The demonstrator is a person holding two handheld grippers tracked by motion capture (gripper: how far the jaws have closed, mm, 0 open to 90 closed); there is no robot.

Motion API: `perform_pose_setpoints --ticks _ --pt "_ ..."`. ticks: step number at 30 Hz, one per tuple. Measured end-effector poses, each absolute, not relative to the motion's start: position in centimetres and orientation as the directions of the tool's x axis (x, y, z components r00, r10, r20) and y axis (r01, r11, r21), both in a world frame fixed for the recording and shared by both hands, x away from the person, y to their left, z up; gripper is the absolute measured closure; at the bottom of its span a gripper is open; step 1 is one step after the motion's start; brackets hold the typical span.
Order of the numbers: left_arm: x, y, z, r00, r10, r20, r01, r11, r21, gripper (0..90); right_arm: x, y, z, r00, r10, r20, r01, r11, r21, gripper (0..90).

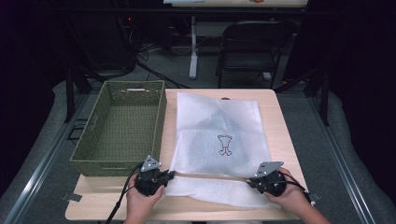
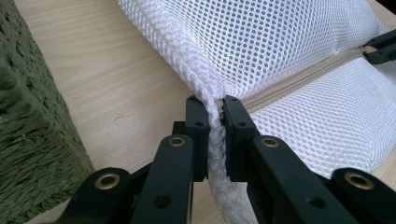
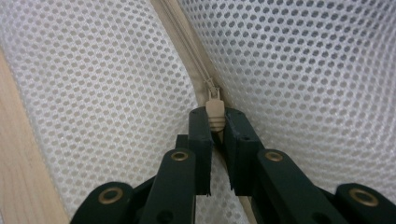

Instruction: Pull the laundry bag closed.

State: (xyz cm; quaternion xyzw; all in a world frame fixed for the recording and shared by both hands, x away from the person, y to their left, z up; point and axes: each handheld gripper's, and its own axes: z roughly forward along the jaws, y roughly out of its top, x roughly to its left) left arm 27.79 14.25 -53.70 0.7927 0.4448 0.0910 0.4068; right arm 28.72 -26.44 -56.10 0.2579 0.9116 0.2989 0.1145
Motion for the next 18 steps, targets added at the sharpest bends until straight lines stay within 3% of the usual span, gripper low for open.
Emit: perform_pose_setpoints --ticks 18 --pt "27.76 14.33 -53.65 0.584 0.783 -0.214 0.631 -0.272 0.727 82.9 29.02 -27.14 -55.56 -0.869 0.491 -0.054 0.365 0.712 0.600 82.1"
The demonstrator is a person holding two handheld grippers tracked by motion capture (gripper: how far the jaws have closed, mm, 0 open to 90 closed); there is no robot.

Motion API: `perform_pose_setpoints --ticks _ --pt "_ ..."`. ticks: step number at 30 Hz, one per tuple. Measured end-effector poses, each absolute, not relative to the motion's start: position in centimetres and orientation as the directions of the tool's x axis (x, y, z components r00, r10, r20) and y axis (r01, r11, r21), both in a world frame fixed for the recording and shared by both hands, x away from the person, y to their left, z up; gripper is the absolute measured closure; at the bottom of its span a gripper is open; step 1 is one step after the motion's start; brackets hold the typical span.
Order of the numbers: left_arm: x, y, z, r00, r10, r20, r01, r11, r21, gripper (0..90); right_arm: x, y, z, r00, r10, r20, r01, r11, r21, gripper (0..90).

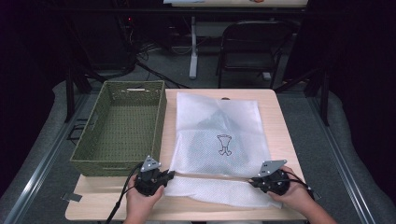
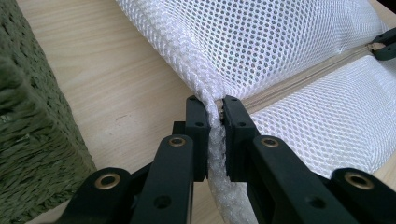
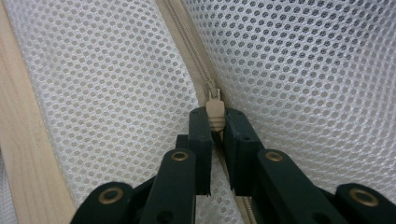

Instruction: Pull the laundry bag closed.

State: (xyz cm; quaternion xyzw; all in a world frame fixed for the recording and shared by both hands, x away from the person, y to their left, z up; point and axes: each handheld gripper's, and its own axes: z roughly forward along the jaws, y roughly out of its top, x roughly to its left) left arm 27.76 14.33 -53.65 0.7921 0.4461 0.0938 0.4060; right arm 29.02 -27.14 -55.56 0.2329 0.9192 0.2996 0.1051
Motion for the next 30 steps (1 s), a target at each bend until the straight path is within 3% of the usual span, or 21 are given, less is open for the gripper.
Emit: perform_pose_setpoints --ticks 30 --pt "27.9 14.5 -53.6 0.588 0.779 -0.219 0.624 -0.265 0.735 83.7 29.1 -25.6 -54.9 -0.886 0.457 -0.078 0.328 0.736 0.592 82.2"
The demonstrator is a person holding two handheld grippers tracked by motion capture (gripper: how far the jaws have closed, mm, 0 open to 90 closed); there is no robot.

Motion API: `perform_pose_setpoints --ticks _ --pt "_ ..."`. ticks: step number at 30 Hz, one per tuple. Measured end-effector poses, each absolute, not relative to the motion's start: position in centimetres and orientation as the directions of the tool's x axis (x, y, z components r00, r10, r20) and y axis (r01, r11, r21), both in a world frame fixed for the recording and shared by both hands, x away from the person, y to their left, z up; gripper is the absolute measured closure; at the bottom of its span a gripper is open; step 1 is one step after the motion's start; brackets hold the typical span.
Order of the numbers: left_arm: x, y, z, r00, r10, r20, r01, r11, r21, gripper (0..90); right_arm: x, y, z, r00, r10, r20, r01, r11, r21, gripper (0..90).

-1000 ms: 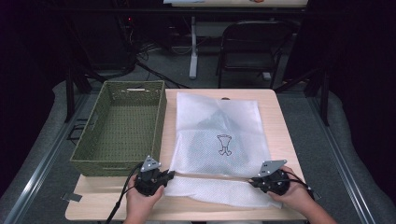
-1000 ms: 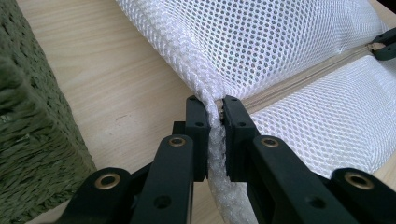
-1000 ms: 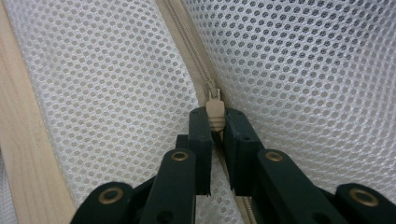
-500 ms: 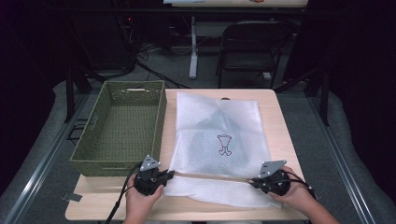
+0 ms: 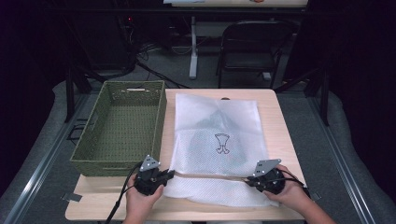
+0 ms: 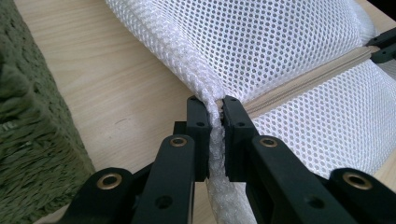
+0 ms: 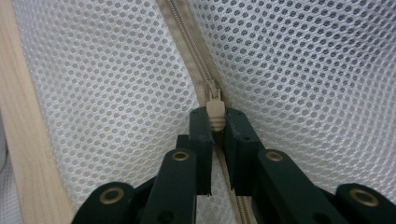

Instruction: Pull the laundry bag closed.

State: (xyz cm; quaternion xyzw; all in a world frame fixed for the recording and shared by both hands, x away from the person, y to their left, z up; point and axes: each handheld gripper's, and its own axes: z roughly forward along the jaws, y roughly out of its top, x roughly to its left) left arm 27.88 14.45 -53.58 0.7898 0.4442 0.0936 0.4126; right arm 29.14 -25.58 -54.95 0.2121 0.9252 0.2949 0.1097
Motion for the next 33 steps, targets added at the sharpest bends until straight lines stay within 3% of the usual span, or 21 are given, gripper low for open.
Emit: perform_pose_setpoints --ticks 8,11,33 --pt "27.9 14.9 -53.3 0.548 0.819 -0.169 0.630 -0.271 0.728 84.4 29.3 -27.0 -55.4 -0.873 0.481 -0.079 0.361 0.747 0.558 82.4" --pt "28.0 15.2 -53.5 0.549 0.811 -0.203 0.645 -0.257 0.720 84.3 29.2 -28.3 -55.6 -0.860 0.505 -0.064 0.387 0.730 0.563 82.4" --pt "28.0 15.2 -53.6 0.548 0.811 -0.202 0.650 -0.262 0.713 84.1 28.0 -31.9 -55.4 -0.832 0.551 -0.073 0.430 0.721 0.544 82.3"
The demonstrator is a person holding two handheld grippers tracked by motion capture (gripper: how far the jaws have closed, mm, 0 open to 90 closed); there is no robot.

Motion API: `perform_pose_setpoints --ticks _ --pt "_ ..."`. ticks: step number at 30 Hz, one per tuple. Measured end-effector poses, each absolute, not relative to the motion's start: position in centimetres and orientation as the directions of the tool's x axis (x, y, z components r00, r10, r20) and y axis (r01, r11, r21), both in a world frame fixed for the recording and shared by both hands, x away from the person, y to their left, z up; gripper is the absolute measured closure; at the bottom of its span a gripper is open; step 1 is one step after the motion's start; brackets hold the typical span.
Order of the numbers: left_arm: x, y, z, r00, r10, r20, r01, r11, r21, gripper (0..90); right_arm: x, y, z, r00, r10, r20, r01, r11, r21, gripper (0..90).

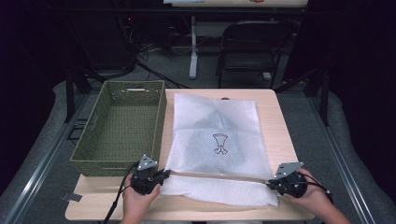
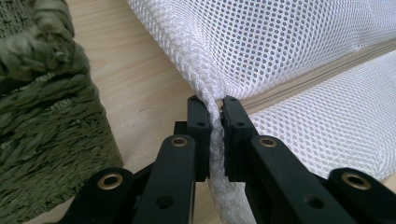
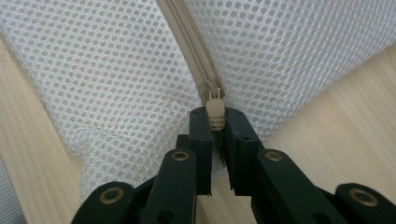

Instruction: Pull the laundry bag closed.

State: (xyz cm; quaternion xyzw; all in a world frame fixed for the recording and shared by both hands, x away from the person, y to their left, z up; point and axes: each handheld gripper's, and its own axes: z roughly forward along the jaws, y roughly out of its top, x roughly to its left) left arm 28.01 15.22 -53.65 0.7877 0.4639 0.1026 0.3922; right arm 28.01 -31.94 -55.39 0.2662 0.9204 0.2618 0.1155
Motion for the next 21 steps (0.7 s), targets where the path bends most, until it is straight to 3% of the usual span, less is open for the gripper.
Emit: perform_pose_setpoints --ticks 21 --pt "27.45 15.10 -54.02 0.548 0.812 -0.201 0.654 -0.266 0.708 79.4 28.25 -32.16 -55.23 -0.821 0.567 -0.062 0.442 0.701 0.560 81.6"
